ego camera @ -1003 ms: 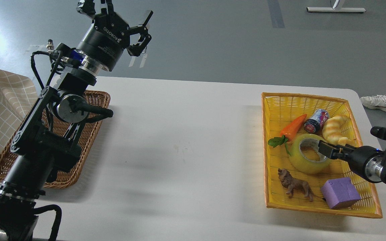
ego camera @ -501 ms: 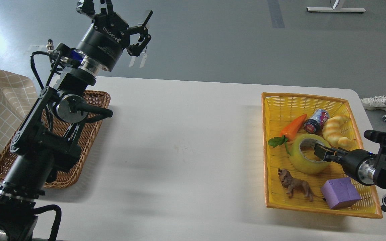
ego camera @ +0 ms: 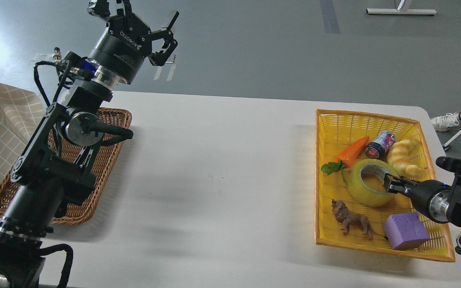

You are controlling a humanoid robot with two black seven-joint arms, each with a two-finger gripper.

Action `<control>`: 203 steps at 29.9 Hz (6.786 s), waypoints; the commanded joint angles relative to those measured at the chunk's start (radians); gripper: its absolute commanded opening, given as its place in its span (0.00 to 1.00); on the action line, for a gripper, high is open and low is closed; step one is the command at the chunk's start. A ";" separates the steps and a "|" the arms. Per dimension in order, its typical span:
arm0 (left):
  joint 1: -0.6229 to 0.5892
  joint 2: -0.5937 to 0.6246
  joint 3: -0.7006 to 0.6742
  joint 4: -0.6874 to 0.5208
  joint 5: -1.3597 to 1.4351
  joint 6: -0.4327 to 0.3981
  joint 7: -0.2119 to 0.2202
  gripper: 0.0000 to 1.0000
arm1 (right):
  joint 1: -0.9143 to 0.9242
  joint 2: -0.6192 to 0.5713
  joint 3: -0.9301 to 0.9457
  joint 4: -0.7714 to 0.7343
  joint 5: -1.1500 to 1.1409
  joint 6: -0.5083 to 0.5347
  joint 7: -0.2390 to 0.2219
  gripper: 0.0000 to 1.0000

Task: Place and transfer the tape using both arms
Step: 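Reach the right gripper into the tape roll in the yellow basket and grasp, then lift the tape roll and carry it toward the table center with right gripper, then release the tape roll on the table and withdraw the right gripper, then reach the left gripper toward the tape roll on the table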

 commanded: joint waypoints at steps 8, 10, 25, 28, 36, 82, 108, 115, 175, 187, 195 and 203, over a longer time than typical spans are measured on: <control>0.002 0.003 -0.010 0.000 0.000 0.000 0.000 0.98 | 0.001 0.003 0.001 0.014 0.005 0.000 0.001 0.00; 0.002 0.003 -0.010 0.000 0.000 -0.001 0.000 0.98 | 0.001 0.003 0.001 0.019 0.008 0.000 0.001 0.00; 0.002 -0.002 -0.008 0.000 0.000 0.000 0.000 0.98 | 0.102 -0.069 0.051 0.132 0.140 0.000 0.008 0.00; 0.002 -0.002 -0.008 0.000 0.000 0.000 0.000 0.98 | 0.170 -0.069 0.044 0.128 0.162 0.000 0.007 0.00; 0.002 0.000 -0.008 0.000 0.000 0.002 0.000 0.98 | 0.374 0.023 -0.077 0.066 0.163 0.000 0.004 0.00; 0.034 0.029 -0.056 -0.003 0.000 -0.003 0.000 0.98 | 0.612 0.520 -0.604 -0.302 0.117 0.000 0.001 0.00; 0.048 0.066 -0.074 -0.014 -0.001 -0.004 0.000 0.98 | 0.632 0.520 -0.564 -0.316 0.123 0.000 0.004 0.85; 0.051 0.081 -0.051 -0.008 0.000 -0.003 0.003 0.98 | 0.632 0.520 -0.345 -0.262 0.132 0.000 0.004 0.99; 0.100 0.031 -0.010 -0.097 0.246 -0.089 -0.128 0.98 | 0.434 0.520 0.334 0.066 0.972 -0.082 0.011 1.00; 0.061 0.115 0.283 -0.132 0.987 0.296 -0.161 0.98 | 0.449 0.520 0.332 0.180 0.972 -0.091 0.005 1.00; 0.162 0.218 0.345 -0.160 1.622 0.309 -0.117 0.98 | 0.449 0.520 0.335 0.177 0.987 -0.091 0.005 1.00; 0.215 0.204 0.472 -0.206 1.622 0.309 0.048 0.98 | 0.449 0.520 0.334 0.165 1.016 -0.084 0.005 1.00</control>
